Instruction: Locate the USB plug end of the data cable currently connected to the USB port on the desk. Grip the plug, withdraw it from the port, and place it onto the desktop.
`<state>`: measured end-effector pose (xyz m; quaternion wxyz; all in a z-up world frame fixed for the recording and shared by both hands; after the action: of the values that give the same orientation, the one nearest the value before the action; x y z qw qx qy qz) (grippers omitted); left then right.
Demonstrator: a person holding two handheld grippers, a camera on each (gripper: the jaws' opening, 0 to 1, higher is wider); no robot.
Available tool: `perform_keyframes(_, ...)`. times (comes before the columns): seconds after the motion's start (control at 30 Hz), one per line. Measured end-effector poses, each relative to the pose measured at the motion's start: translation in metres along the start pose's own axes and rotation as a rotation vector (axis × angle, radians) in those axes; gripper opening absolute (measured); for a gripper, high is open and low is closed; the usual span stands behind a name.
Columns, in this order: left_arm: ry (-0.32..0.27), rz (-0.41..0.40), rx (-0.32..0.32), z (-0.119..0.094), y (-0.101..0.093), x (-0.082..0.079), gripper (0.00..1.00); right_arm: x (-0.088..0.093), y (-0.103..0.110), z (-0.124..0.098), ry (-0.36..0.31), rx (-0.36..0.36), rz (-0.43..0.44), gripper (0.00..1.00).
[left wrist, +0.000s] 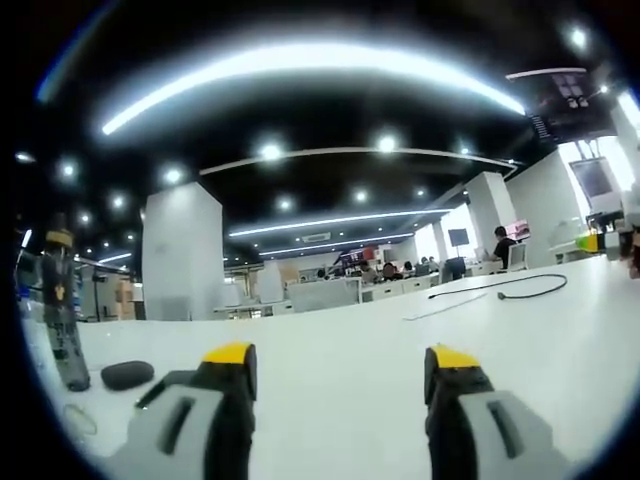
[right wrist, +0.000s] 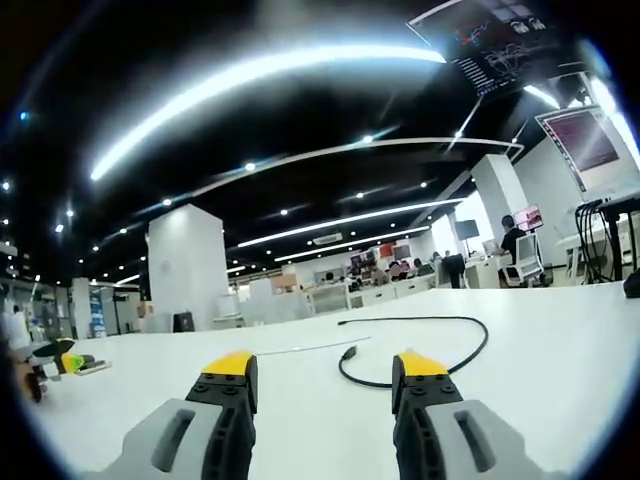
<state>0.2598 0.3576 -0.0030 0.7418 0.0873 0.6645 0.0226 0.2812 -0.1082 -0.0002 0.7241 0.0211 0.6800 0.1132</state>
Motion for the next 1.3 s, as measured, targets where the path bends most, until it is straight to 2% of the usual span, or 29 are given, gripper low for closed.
perform_keyframes(0.5, -0.002, -0.005, -0.002, -0.001, 0.0, 0.0, 0.68, -0.001, 0.004, -0.001, -0.011, -0.007, -0.003, 0.56)
perform_keyframes(0.6, -0.011, 0.056, -0.022, -0.002, -0.001, -0.001, 0.68, -0.001, 0.005, -0.001, -0.014, -0.013, -0.001, 0.56)
perform_keyframes(0.67, -0.014, 0.066, -0.02, -0.002, -0.004, -0.001, 0.68, 0.0, 0.004, -0.001, -0.013, -0.01, -0.006, 0.56)
perform_keyframes(1.0, -0.021, 0.03, 0.003, 0.001, -0.008, -0.003, 0.69, 0.001, 0.003, -0.001, -0.014, 0.005, -0.03, 0.59)
perform_keyframes(1.1, -0.035, -0.007, 0.01, 0.002, -0.009, -0.004, 0.71, -0.002, 0.006, -0.002, -0.026, 0.0, -0.039, 0.59)
perform_keyframes(1.3, -0.037, -0.032, 0.008, 0.003, -0.01, -0.006, 0.74, -0.004, 0.01, -0.002, -0.04, 0.017, -0.094, 0.6)
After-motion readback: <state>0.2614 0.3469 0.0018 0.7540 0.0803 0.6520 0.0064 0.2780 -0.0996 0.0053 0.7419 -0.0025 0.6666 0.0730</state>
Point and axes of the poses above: the point that each gripper's makers call its tool centre point, and the gripper's own axes: z roughly forward along the fingers, y roughly to its left, x roughly out of its underside, the point moved 3 cm from there along -z, roughly backward along the fingers, and after that the axes turned 4 degrees about y, right-handed, at the moved point
